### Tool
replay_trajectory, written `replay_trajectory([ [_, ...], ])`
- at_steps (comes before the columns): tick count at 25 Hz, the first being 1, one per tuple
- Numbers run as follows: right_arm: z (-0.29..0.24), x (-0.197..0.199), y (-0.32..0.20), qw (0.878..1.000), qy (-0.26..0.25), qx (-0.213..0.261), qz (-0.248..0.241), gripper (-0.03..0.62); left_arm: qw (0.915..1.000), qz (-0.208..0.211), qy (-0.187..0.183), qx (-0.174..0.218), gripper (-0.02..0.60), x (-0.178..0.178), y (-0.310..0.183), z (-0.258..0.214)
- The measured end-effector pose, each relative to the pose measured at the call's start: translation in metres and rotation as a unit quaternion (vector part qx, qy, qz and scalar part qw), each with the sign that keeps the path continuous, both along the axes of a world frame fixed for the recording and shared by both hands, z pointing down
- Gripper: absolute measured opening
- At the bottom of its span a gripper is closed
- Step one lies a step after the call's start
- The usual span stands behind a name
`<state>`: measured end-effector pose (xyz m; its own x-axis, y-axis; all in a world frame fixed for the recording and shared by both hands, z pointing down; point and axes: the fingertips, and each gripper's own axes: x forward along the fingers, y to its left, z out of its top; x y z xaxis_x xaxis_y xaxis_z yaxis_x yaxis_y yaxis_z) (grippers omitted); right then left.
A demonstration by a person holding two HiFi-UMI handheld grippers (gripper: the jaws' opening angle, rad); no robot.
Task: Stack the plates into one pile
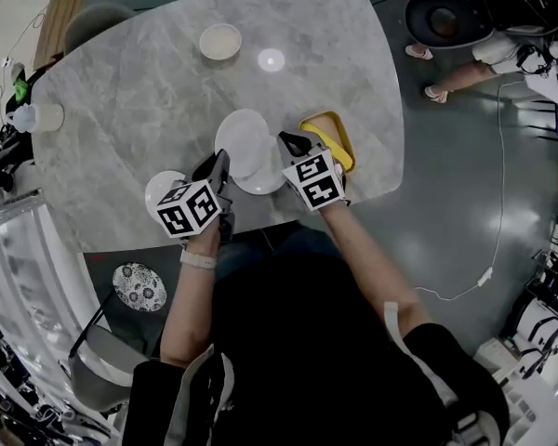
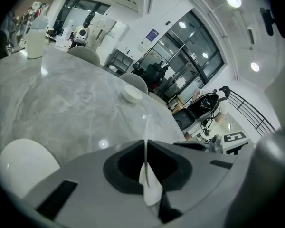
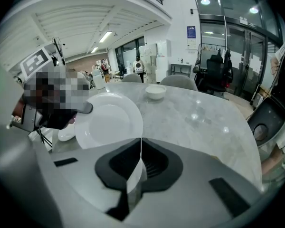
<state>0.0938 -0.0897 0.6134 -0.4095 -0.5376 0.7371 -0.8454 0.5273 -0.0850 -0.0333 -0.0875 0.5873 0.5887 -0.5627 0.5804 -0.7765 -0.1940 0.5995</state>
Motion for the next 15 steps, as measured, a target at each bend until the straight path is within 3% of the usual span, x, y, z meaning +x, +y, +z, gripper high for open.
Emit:
replay_trajectory([
  [12,-0.001,0.018,0.041,1.0,-0.001,-0.001,-0.005,0.017,0.9994,-0.002,0.0,-0.035,0.02,0.018,0.045,0.024],
  [15,-0.001,0.02,0.046,1.0,-0.002,0.0,-0.006,0.017,0.999,0.011,-0.027,-0.034,0.021,0.019,0.049,0.03],
])
